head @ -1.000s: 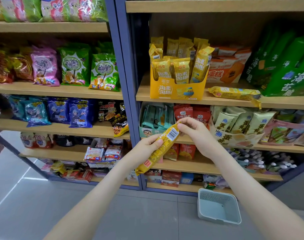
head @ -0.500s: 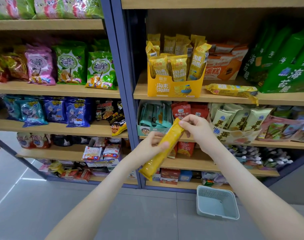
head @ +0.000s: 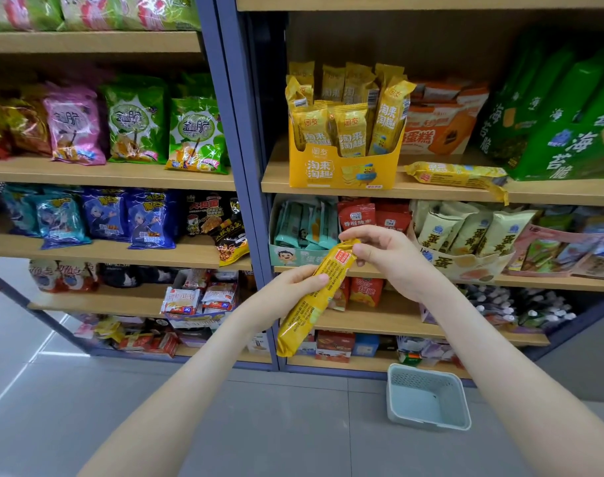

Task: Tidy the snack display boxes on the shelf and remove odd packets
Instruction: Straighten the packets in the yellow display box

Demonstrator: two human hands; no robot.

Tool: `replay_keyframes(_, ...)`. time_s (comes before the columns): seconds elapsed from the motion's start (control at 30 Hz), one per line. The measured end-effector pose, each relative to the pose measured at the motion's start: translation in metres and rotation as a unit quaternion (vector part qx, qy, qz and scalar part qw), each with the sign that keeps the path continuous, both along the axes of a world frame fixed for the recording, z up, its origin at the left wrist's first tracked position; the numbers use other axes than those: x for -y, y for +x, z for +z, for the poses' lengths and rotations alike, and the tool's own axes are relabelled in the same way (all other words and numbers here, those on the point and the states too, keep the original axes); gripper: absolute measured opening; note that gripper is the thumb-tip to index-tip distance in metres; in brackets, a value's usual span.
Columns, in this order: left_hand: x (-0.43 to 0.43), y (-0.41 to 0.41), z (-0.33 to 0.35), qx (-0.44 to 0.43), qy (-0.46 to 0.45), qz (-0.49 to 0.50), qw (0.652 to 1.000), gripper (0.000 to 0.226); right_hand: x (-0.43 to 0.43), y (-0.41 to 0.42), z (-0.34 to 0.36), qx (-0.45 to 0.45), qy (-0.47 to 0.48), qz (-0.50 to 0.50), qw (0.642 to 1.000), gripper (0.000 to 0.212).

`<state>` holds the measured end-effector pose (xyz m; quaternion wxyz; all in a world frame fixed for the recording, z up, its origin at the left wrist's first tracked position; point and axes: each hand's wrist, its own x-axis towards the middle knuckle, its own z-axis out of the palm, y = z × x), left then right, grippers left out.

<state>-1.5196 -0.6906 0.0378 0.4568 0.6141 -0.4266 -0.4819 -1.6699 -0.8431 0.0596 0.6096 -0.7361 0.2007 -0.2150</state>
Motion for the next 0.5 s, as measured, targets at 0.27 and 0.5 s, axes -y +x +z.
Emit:
replay_keyframes(0.27, 0.013, -0.007, 0.002, -0.14, -0.058, 0.174, 0.973, 0.035, -0.015, 0.01, -0.002, -0.105, 0.005, 0.09, 0.99, 0.094)
replay_keyframes(0.5, 0.031, 0.002, 0.018, -0.325, -0.171, 0.365, 0.855, 0.04, -0.029, 0.02, -0.016, -0.118, 0.079, 0.142, 0.98, 0.059)
